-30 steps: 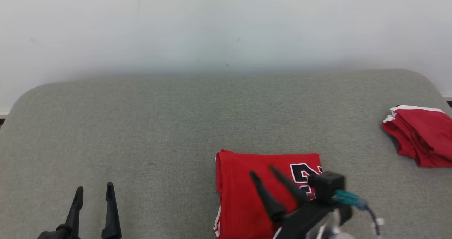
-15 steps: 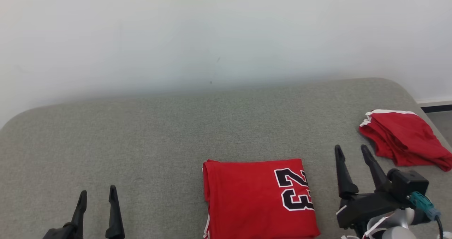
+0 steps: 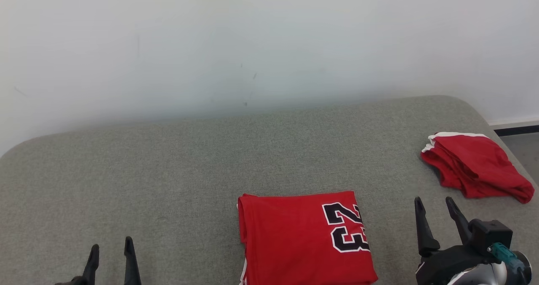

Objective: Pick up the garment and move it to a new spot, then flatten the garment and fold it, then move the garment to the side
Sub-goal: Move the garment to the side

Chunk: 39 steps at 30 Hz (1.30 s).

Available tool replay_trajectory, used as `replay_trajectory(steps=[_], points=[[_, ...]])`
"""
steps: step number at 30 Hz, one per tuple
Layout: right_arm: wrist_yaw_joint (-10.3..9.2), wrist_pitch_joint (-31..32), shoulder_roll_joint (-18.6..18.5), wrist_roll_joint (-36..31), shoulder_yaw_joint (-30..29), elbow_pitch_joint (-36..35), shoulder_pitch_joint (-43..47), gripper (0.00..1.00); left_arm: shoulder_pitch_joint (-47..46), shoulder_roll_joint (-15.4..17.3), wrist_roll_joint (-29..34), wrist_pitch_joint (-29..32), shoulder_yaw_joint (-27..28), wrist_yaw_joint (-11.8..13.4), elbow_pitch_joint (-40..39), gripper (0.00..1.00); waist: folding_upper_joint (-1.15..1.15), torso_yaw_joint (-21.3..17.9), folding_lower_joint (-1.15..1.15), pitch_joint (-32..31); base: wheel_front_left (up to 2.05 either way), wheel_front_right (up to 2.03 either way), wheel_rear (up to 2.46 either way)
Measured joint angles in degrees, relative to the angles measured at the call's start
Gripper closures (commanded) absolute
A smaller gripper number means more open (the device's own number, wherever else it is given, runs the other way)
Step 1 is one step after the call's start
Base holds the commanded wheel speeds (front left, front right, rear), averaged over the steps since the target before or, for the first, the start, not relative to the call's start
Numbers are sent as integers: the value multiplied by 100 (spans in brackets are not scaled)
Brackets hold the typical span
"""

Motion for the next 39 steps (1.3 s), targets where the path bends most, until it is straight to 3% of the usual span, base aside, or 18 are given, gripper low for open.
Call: replay_trajectory(steps=[32,35,39], points=[[0,32,0,247,408,132,-163,0,77,0,-1,0,-53,15,-16,0,0,87,0,100,0,0,0],[0,342,-42,350,477,134,-249,0,36,0,-1,0,-83,12,-27,0,0,147,0,120,0,0,0],[0,1513,-211,693,812,416,-513,0,24,-1,-4,0,-123,10,-37,0,0,255,0,149,0,0,0]])
